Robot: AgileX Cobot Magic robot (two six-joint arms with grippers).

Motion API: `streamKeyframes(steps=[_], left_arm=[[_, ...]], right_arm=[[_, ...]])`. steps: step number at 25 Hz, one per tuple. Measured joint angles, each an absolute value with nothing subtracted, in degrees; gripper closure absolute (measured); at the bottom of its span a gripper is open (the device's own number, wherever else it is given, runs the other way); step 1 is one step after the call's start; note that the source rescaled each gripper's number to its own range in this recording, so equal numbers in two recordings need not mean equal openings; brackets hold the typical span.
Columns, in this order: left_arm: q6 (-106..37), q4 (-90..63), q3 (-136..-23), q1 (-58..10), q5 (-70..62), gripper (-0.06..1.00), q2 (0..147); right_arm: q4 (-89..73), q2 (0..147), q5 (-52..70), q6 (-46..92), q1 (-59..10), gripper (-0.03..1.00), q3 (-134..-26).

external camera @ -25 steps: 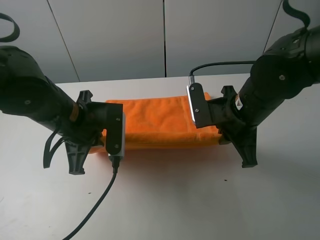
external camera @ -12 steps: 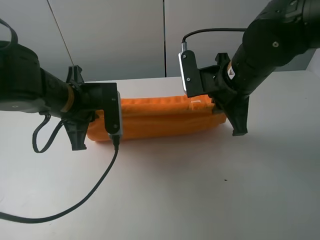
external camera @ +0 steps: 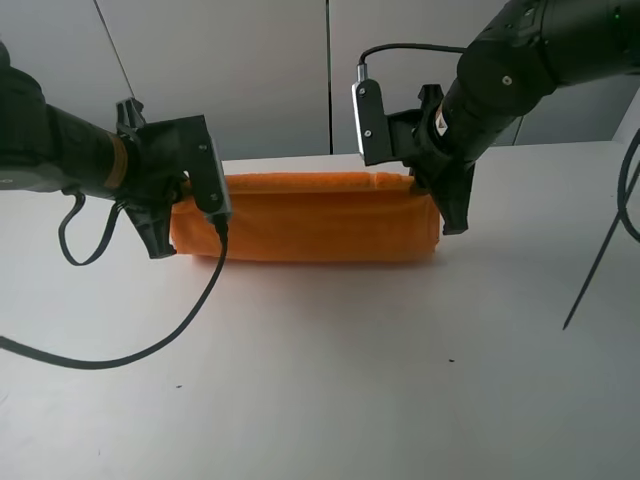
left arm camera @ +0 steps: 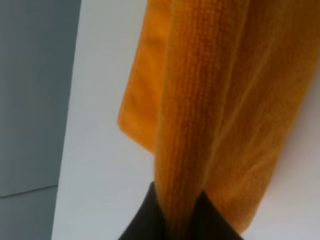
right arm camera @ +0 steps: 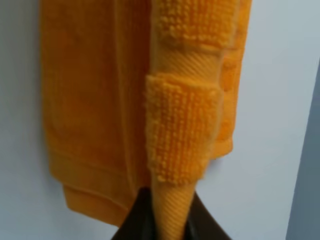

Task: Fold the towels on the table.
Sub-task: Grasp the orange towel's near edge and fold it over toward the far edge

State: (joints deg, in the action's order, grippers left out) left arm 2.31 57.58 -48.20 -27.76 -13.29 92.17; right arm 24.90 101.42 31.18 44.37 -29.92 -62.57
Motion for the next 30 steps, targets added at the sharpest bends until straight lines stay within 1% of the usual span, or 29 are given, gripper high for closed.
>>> streamKeyframes(steps=[11, 21, 30], left_arm=[[3.11, 59.02, -57.67, -26.35, -12.34, 0.94, 102.39], [6.52, 59.11, -61.97, -23.85, -8.73, 0.94, 109.26], [8.8, 59.49, -64.67, -21.56, -6.3, 0.94, 112.34]], right_arm=[[26.12, 105.75, 23.05, 44.25, -24.67, 0.97, -62.91], [29.4, 111.25, 18.25, 44.13, -22.95, 0.97, -63.13], [29.4, 114.97, 17.37, 44.13, -22.24, 0.97, -67.34]])
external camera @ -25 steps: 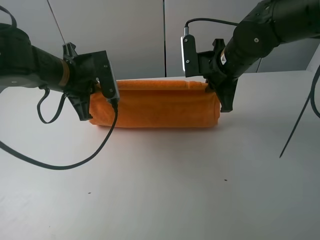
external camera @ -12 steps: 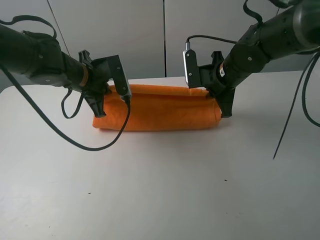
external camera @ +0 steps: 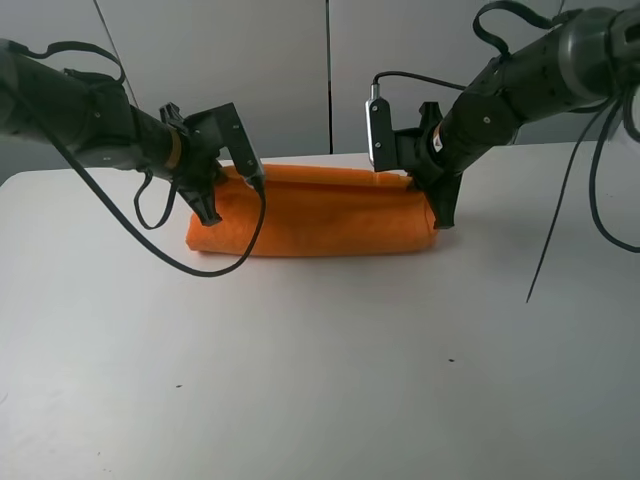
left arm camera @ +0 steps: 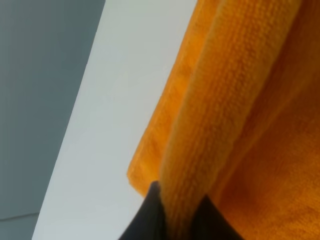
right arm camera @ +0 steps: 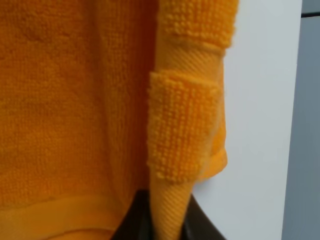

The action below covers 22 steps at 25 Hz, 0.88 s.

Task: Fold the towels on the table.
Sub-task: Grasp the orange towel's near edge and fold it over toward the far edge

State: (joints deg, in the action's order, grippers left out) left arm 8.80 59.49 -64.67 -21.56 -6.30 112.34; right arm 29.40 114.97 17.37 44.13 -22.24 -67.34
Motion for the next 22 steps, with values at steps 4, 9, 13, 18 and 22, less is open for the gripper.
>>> streamKeyframes(steps=[4, 9, 13, 18, 22], left_arm=[[9.79, 59.59, -65.18, -21.2, -5.41, 0.94, 113.41], [10.24, 59.59, -65.18, -21.2, -5.16, 0.94, 115.06], [11.23, 59.59, -65.18, -21.2, -5.07, 0.94, 115.32], [11.34, 59.59, -65.18, -21.2, -5.07, 0.94, 115.32], [11.34, 59.59, -65.18, -21.16, -5.03, 0.94, 116.19]], right_arm=[[29.4, 116.51, 17.14, 44.13, -22.24, 0.97, -67.41], [29.4, 117.49, 17.04, 44.13, -22.24, 0.97, -67.5], [29.4, 117.73, 16.9, 44.13, -22.24, 0.97, -67.5], [29.17, 117.73, 16.65, 44.13, -22.1, 0.97, -67.5], [28.92, 117.86, 16.4, 44.13, -21.96, 0.97, -67.5]])
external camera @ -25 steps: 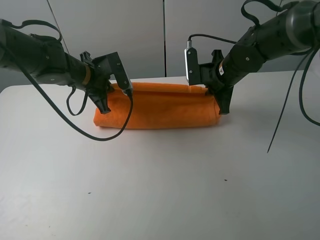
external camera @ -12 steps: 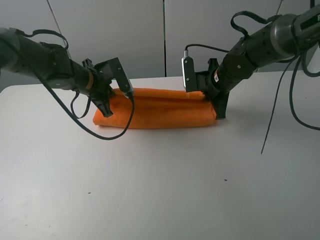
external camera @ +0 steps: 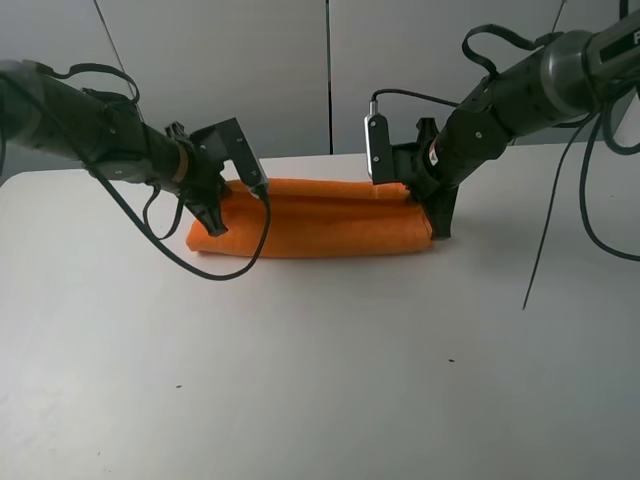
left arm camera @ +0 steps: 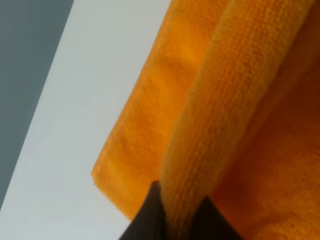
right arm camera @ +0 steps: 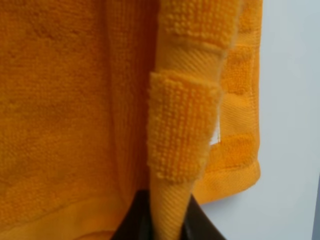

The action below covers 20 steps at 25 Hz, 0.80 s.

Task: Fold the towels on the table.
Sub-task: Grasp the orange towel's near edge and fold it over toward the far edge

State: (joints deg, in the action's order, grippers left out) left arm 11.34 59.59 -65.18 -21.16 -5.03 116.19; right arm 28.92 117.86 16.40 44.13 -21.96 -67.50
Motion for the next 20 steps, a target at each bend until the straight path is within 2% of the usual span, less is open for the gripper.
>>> streamKeyframes(steps=[8, 10, 12, 15, 17, 20], left_arm=[[11.44, 59.59, -65.18, -21.06, -4.72, 0.94, 116.76], [11.66, 59.59, -65.18, -20.96, -4.72, 0.93, 116.76], [11.8, 59.59, -65.18, -20.27, -7.53, 0.89, 116.76], [11.9, 59.59, -65.18, -18.75, -11.83, 0.73, 116.76], [11.9, 59.59, -65.18, -18.67, -12.03, 0.53, 116.76], [11.9, 59.59, -65.18, -18.67, -11.52, 0.17, 116.76]], right_arm=[[28.78, 118.53, 16.35, 43.9, -21.96, 0.96, -67.5], [28.32, 118.53, 16.35, 43.78, -21.88, 0.89, -67.5], [28.81, 118.53, 18.56, 43.78, -21.09, 0.76, -67.5], [29.43, 118.58, 21.11, 43.63, -19.89, 0.52, -67.23], [29.43, 118.58, 21.11, 43.29, -19.89, 0.38, -67.23], [29.43, 118.58, 21.11, 42.48, -19.89, 0.25, -67.23]])
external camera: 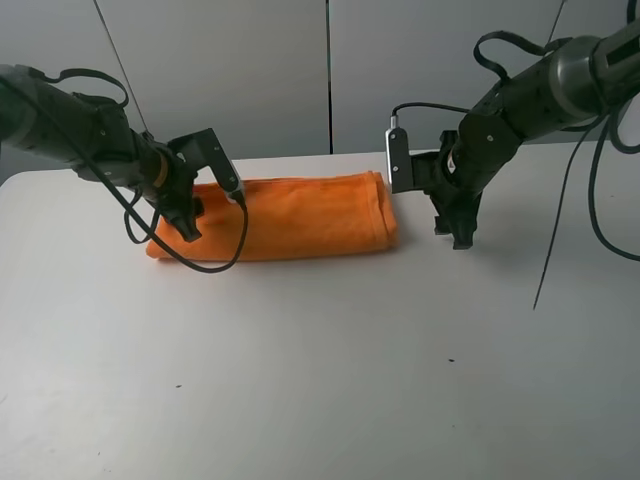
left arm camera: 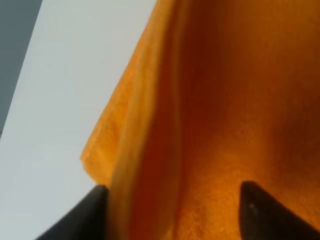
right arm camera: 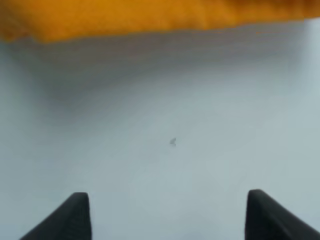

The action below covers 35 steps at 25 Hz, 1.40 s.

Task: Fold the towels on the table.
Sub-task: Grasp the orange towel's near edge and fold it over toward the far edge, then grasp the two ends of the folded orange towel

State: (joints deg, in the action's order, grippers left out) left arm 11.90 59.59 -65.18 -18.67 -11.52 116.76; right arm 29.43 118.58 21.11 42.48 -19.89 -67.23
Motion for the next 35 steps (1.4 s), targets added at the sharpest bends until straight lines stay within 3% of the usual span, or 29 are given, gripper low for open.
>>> streamKeyframes(steps=[1, 4, 13, 17, 21, 29, 35], left_arm=[[12.03, 59.47, -65.18, -18.67, -11.24, 0.04, 116.76], [13.59, 59.48, -65.18, -18.67, -11.02, -0.04, 116.76], [19.07, 59.37, -65.26, -18.67, -14.29, -0.05, 109.52], [27.3, 58.23, -65.4, -18.67, -19.96, -0.05, 105.85], [29.97, 46.87, -65.54, -16.15, -22.83, -0.05, 105.46], [8.08, 11.07, -65.67, -8.02, -23.3, -0.05, 107.82], [1.87, 2.59, -66.52, -6.76, -25.27, -0.05, 112.4]], right_arm=[[29.43, 118.58, 21.11, 42.2, -19.89, 0.23, -67.23], [29.43, 118.36, 21.11, 40.59, -19.89, 0.19, -67.23], [29.29, 112.89, 20.87, 21.84, -19.89, -0.01, -67.23], [24.55, 112.09, 22.23, 12.62, -19.89, -0.03, -67.23], [10.87, 112.09, 27.27, 13.55, -19.89, -0.03, -69.81], [-19.15, 114.87, 38.96, 24.42, -17.24, -0.03, -78.4], [-27.54, 119.9, 43.17, 21.35, -17.24, -0.03, -80.82]])
